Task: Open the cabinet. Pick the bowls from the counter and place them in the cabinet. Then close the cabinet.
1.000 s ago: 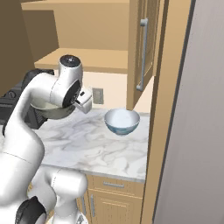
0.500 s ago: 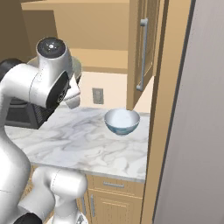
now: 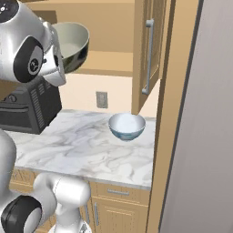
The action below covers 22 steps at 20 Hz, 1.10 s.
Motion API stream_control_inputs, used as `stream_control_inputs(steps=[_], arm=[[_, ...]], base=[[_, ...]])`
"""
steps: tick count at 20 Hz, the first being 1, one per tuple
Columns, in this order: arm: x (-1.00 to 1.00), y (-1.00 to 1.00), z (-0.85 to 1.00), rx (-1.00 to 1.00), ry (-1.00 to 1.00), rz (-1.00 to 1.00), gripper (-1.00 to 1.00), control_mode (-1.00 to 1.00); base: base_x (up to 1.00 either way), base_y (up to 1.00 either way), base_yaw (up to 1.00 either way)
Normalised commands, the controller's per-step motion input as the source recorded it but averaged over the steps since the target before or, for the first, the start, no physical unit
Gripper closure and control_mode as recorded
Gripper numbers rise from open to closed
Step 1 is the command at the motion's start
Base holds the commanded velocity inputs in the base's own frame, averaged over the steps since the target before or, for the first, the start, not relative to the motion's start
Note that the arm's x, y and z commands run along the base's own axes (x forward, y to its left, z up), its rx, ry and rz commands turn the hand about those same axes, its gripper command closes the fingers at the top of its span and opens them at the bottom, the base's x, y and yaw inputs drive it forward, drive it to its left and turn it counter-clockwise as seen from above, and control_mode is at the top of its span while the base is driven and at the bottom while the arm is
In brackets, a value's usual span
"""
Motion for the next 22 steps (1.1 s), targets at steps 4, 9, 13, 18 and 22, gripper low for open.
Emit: stream_control_inputs(steps=[4,9,13,18,22], arm=[[0.5,0.2,0.43,0.0,-0.09,-0.06,1.0,-1.0],[0.26,0.2,-0.17,0.0,-0.03,0.04,1.0,-1.0],[0.0,0.03,-0.53,0.0,-0.01,0.1,1.0,-1.0],[0.03,0.0,-0.01,0.0,-0.08,0.0,1.0,-1.0],[0.31,0.05,-0.07,0.0,-0.1,0.0,1.0,-1.0]], base=[[0.0,0.0,0.0],[0.0,0.0,0.0],[0.0,0.0,0.0],[0.0,0.0,0.0],[0.0,0.0,0.0]])
